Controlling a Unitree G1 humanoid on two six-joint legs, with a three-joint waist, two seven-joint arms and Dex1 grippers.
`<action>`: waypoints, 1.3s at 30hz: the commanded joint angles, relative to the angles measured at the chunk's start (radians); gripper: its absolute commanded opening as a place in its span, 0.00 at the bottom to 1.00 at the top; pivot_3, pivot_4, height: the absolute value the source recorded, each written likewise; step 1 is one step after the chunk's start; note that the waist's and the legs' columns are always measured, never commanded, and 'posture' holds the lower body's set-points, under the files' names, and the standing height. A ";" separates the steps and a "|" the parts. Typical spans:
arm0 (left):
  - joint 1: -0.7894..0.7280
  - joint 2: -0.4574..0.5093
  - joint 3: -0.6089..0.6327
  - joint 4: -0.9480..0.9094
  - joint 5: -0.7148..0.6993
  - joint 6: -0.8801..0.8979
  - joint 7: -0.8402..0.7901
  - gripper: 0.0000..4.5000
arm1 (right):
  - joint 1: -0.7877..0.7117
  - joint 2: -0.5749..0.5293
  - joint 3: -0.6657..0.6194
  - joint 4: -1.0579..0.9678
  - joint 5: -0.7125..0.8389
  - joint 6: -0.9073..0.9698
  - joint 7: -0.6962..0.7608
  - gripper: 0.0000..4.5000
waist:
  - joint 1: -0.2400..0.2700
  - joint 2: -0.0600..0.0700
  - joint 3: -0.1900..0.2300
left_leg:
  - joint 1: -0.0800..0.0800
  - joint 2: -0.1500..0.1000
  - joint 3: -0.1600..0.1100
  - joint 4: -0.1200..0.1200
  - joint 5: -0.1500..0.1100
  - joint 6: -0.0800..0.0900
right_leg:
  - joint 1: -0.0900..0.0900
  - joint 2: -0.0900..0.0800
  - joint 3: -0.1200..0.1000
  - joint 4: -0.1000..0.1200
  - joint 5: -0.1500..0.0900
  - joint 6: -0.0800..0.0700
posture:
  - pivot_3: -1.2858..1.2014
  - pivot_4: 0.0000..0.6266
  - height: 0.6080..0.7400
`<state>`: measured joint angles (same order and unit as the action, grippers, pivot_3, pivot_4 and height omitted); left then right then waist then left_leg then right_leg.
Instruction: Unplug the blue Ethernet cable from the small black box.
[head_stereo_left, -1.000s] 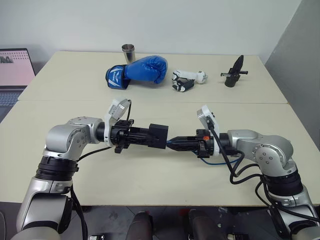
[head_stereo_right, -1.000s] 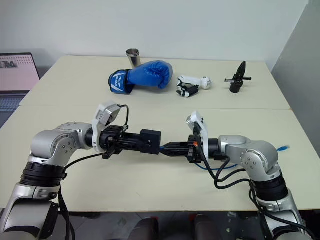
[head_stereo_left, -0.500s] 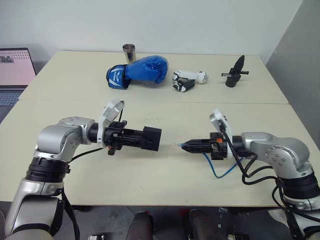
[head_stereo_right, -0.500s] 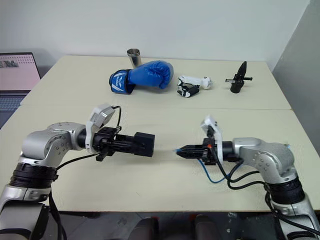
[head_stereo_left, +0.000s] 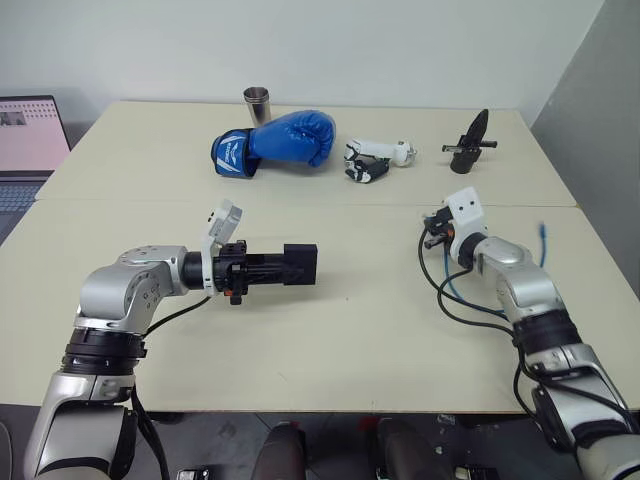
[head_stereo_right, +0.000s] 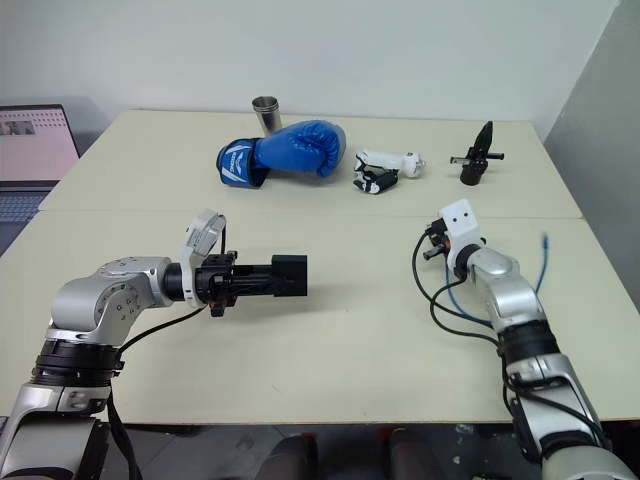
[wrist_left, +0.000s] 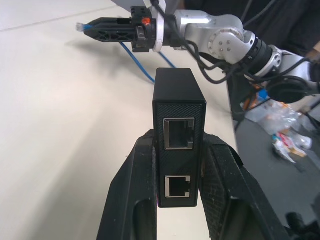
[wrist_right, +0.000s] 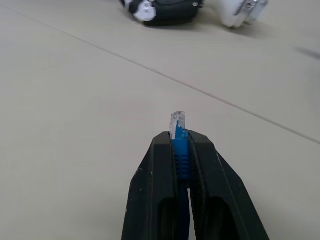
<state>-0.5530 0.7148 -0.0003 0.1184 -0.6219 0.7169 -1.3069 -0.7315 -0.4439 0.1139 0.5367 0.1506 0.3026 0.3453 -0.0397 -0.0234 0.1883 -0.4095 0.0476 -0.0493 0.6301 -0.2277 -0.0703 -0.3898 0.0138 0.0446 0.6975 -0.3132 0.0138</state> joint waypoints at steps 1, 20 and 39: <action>0.004 -0.010 0.037 -0.031 0.011 -0.042 0.041 0.17 | -0.047 -0.005 -0.056 0.084 -0.028 -0.057 -0.012 0.16 | 0.001 0.000 0.000 | 0.000 0.000 0.000 0.000 0.000 0.000 | 0.000 0.000 0.000 0.000 0.000 0.000 | 0.52 0.24 1.00; 0.054 -0.201 0.199 0.262 0.383 -0.692 0.749 0.17 | 0.159 -0.087 0.065 -0.881 0.266 0.286 0.468 0.87 | 0.003 0.001 0.000 | 0.001 0.001 -0.003 0.001 0.000 0.000 | 0.001 0.000 -0.001 0.001 0.000 0.000 | 0.52 0.24 1.00; 0.089 -0.251 0.274 0.500 0.408 -0.775 0.946 0.48 | 0.120 -0.057 0.199 -0.884 0.206 0.324 0.516 0.88 | 0.011 0.000 -0.001 | 0.000 -0.001 -0.004 0.005 0.000 0.000 | 0.002 -0.001 -0.003 0.002 0.000 0.001 | 0.52 0.24 1.00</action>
<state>-0.4601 0.4608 0.2552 0.6247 -0.2074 -0.0491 -0.3623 -0.6030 -0.5003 0.3179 -0.3276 0.3588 0.6431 0.8503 -0.0288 -0.0235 0.1878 -0.4097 0.0469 -0.0533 0.6350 -0.2278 -0.0702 -0.3875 0.0124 0.0414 0.6998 -0.3127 0.0146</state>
